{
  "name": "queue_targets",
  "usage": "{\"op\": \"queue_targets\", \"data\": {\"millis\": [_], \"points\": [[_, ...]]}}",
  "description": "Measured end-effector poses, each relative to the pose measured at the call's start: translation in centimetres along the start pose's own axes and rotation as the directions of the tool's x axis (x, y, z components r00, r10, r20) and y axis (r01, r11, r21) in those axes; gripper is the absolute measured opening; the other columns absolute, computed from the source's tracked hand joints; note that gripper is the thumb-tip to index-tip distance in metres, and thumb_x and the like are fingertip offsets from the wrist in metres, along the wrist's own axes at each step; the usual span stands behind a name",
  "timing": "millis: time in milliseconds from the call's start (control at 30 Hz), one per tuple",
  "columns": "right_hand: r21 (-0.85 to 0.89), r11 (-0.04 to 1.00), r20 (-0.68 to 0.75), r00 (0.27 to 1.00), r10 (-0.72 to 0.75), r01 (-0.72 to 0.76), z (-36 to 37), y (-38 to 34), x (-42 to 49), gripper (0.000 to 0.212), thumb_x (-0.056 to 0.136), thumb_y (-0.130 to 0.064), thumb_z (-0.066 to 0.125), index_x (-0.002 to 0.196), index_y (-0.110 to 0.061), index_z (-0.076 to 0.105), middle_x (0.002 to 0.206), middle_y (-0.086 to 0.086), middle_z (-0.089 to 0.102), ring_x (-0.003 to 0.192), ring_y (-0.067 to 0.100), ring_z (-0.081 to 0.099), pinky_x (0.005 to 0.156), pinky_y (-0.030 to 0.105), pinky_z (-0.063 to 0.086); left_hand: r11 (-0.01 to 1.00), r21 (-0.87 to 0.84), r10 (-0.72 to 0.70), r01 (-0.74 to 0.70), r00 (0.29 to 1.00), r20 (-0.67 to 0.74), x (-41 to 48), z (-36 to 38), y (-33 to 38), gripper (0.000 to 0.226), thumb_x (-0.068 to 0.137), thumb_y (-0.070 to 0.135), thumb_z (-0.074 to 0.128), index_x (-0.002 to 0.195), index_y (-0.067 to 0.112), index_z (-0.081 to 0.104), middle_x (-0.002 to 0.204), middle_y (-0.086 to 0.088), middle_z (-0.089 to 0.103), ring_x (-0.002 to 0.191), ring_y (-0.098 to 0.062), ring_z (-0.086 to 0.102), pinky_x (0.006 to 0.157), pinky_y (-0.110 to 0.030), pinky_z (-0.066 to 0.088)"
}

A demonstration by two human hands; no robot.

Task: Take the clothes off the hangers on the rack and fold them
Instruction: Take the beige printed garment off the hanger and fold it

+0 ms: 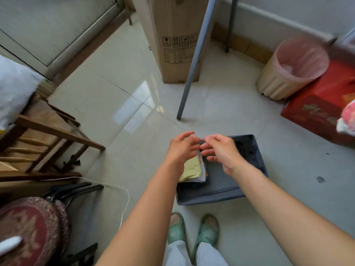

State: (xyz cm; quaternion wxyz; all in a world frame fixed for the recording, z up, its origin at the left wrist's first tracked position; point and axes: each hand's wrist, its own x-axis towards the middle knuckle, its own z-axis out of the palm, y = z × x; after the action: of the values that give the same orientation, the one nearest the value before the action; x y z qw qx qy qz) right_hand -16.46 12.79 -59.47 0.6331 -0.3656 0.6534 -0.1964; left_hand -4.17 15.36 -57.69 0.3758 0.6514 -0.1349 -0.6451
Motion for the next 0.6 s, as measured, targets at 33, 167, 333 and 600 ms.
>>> {"op": "queue_targets", "data": {"millis": [33, 167, 333, 600], "points": [[0.023, 0.999, 0.007, 1.0, -0.028, 0.028, -0.4, -1.7, -1.7, 0.013, 0.098, -0.02, 0.052, 0.095, -0.013, 0.062, 0.085, 0.007, 0.067, 0.069, 0.018, 0.061, 0.06, 0.026, 0.046, 1.0, -0.012, 0.027, -0.027, 1.0, 0.007, -1.9, 0.3, 1.4, 0.027, 0.1, 0.013, 0.048, 0.126, 0.012, 0.054, 0.097, -0.004, 0.067, 0.083, -0.017, 0.067, 0.075, -0.026, 0.052], [0.086, 0.986, 0.0, 0.989, -0.146, 0.146, -2.2, -7.7, -9.3, 0.015, 0.099, -0.019, 0.05, 0.101, -0.011, 0.063, 0.083, 0.005, 0.065, 0.067, 0.014, 0.062, 0.06, 0.025, 0.048, 0.992, -0.033, 0.125, -0.123, 0.99, 0.073, -9.5, 1.8, 6.5, 0.027, 0.103, 0.012, 0.043, 0.127, 0.009, 0.055, 0.111, -0.012, 0.068, 0.086, -0.018, 0.07, 0.075, -0.029, 0.059], [0.121, 0.962, -0.064, 0.969, -0.238, 0.244, -4.1, -14.0, -17.7, 0.019, 0.1, -0.021, 0.048, 0.103, -0.013, 0.065, 0.085, 0.006, 0.068, 0.075, 0.019, 0.065, 0.063, 0.028, 0.051, 0.973, 0.021, 0.224, -0.23, 0.963, 0.147, -18.3, 3.9, 12.4, 0.024, 0.103, 0.018, 0.044, 0.123, 0.015, 0.058, 0.109, -0.007, 0.072, 0.098, -0.02, 0.07, 0.084, -0.032, 0.058], [0.041, 0.87, -0.153, 0.863, -0.481, 0.492, -7.0, -24.1, -29.2, 0.016, 0.1, -0.022, 0.049, 0.097, -0.02, 0.065, 0.091, 0.005, 0.071, 0.087, 0.02, 0.068, 0.073, 0.031, 0.053, 0.888, 0.013, 0.441, -0.459, 0.861, 0.253, -29.1, 6.2, 21.4, 0.022, 0.102, 0.029, 0.05, 0.119, 0.021, 0.062, 0.105, 0.0, 0.074, 0.098, -0.017, 0.071, 0.088, -0.034, 0.056]]}}
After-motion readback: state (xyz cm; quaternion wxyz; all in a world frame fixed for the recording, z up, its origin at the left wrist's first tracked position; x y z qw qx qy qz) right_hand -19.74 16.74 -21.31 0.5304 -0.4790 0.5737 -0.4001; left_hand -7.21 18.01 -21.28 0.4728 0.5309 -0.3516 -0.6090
